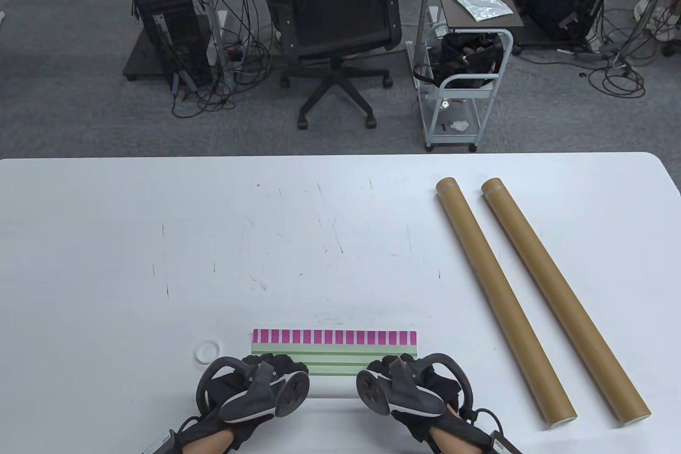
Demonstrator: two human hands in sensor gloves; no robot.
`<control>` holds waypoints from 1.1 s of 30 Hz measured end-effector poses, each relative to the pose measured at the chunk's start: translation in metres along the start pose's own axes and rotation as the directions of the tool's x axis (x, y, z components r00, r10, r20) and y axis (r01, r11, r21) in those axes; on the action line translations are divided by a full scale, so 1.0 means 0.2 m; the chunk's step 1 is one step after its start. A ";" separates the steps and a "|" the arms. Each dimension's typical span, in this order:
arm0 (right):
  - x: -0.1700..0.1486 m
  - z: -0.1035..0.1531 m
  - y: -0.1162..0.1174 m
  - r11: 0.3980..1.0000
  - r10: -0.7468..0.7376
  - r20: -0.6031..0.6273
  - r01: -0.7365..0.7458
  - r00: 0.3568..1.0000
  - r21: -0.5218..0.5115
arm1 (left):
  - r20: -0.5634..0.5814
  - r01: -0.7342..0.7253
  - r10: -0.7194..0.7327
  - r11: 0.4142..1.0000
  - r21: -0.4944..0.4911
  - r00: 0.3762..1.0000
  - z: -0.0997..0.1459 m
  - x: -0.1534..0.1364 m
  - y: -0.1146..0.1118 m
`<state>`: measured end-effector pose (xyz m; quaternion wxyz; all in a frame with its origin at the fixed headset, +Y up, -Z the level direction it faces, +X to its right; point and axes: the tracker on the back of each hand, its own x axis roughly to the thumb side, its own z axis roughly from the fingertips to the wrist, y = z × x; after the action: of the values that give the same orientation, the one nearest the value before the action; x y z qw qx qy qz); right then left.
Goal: Roll up mouse pads and store in mailing tubes
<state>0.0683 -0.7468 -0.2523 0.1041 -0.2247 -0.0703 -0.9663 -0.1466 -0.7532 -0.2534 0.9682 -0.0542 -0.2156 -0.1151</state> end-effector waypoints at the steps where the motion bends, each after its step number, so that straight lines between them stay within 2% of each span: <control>1: 0.00 0.00 0.00 1.000 -0.010 -0.004 0.010 1.000 0.009 | -0.001 -0.011 0.011 1.000 -0.008 1.000 0.00 0.00 0.00; 6: -0.01 0.00 -0.01 0.995 -0.067 0.018 0.065 0.998 0.077 | 0.014 -0.049 0.049 0.998 -0.049 0.999 0.01 0.00 0.01; 8: -0.01 0.00 0.00 0.996 -0.065 0.009 0.065 0.998 0.064 | 0.006 -0.055 0.056 0.997 -0.055 0.998 0.01 0.01 0.01; 10: 0.00 -0.01 0.00 0.996 -0.052 -0.003 0.052 0.999 0.077 | -0.020 -0.030 0.028 0.993 -0.111 0.999 -0.02 0.01 0.02; 12: -0.01 0.00 0.00 0.999 -0.035 -0.010 0.036 0.999 0.031 | -0.037 -0.062 0.058 0.990 -0.123 0.998 -0.04 0.00 0.01; 14: -0.03 0.02 -0.02 0.998 -0.034 -0.033 0.033 0.999 -0.053 | -0.051 -0.077 0.071 0.990 -0.115 0.996 -0.04 -0.01 0.00; 15: -0.03 0.02 -0.02 0.997 -0.049 -0.034 0.047 0.998 -0.054 | -0.054 -0.098 0.092 0.988 -0.118 0.994 -0.04 -0.01 -0.01; 16: -0.02 0.01 0.00 0.999 -0.052 -0.024 0.052 0.998 -0.007 | -0.058 -0.105 0.099 0.987 -0.122 0.993 -0.04 -0.01 -0.01; 20: 0.00 0.00 0.01 1.000 -0.008 -0.035 0.007 0.999 -0.020 | -0.030 -0.039 0.036 0.994 -0.099 0.999 -0.02 0.01 -0.01; 21: 0.00 0.00 0.01 1.000 -0.004 -0.034 0.004 0.999 -0.022 | -0.026 -0.041 0.039 0.997 -0.068 0.999 -0.02 0.01 0.00; 23: 0.00 -0.01 0.01 1.000 -0.006 -0.035 0.006 0.999 -0.021 | -0.019 -0.022 0.023 0.997 0.074 1.000 0.01 0.00 0.01; 30: -0.01 -0.02 0.02 1.000 -0.020 -0.038 0.020 0.999 -0.010 | -0.019 -0.012 0.012 1.000 0.009 1.000 -0.02 0.01 0.01; 33: -0.01 -0.01 0.01 0.998 -0.051 -0.017 0.051 0.999 0.034 | -0.002 -0.023 0.023 1.000 0.000 1.000 -0.01 0.01 0.02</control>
<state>0.0700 -0.7497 -0.2549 0.0837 -0.2131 -0.0917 -0.9691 -0.1427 -0.7508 -0.2541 0.9696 -0.0567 -0.2142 -0.1040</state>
